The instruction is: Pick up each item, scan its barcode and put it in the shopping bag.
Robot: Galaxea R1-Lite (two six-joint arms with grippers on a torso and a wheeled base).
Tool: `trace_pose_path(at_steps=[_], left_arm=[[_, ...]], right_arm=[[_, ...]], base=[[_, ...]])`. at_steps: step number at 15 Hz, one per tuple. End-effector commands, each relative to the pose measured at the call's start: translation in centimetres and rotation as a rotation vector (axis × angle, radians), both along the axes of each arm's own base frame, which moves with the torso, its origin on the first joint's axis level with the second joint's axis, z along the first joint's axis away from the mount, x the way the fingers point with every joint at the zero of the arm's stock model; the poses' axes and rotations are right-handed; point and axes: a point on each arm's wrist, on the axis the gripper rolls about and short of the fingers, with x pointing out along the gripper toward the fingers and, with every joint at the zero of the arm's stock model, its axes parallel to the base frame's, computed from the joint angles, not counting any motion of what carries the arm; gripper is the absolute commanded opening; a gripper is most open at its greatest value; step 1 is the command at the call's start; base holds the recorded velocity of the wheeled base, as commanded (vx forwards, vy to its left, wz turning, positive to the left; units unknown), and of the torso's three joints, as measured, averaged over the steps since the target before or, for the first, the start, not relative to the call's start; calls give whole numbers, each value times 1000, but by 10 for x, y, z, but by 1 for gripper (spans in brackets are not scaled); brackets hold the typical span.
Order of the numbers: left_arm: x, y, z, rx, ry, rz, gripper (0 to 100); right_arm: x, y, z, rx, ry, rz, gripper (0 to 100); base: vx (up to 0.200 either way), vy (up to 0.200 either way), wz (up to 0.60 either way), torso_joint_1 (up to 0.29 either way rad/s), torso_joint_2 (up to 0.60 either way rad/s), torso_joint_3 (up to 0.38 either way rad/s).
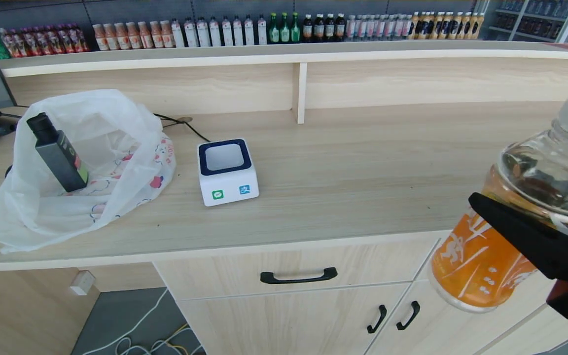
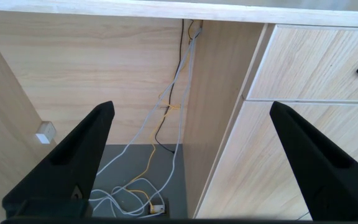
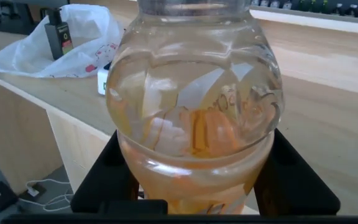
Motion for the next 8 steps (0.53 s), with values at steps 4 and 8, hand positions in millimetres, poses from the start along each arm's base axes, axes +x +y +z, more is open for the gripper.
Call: trace_pose_path(at_steps=[4,8], left_arm=[[0,0,0,0,0,0,100],[0,0,0,0,0,0,100]], right_arm=[[22,42,-7,-298,-120,12,0],[14,79,0,-391,-247,115,0]], base=[[0,0,0,0,0,0],[0,0,0,0,0,0]])
